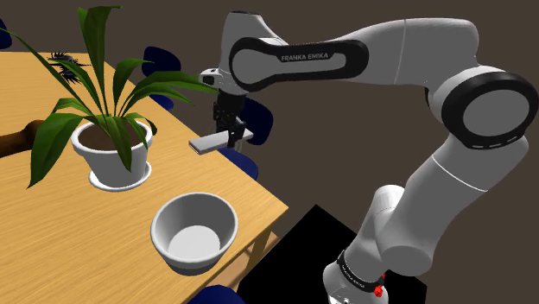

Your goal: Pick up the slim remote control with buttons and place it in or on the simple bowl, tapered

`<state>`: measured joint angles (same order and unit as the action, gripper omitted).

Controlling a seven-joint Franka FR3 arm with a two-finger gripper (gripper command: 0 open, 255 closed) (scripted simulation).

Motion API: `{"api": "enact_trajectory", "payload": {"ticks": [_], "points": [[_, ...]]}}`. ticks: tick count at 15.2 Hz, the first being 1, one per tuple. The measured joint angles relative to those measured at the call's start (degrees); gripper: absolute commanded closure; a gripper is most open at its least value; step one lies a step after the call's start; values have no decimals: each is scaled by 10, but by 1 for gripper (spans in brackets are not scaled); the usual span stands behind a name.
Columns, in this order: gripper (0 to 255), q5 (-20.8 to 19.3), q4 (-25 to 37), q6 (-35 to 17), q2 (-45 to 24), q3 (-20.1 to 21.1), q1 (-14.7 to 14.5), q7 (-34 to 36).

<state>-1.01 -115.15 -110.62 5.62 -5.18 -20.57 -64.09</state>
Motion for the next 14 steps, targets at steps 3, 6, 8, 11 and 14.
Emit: {"api": "enact_trajectory", "payload": {"ticks": [3,6,8,11,14], "points": [[255,0,-18,3,21,15,-12,27],[255,2,-37,6,42,38,-29,66],[255,4,-44,7,50,54,-41,92],[255,9,-67,3,68,80,-59,134],[255,15,-65,10,74,104,-75,172]]}}
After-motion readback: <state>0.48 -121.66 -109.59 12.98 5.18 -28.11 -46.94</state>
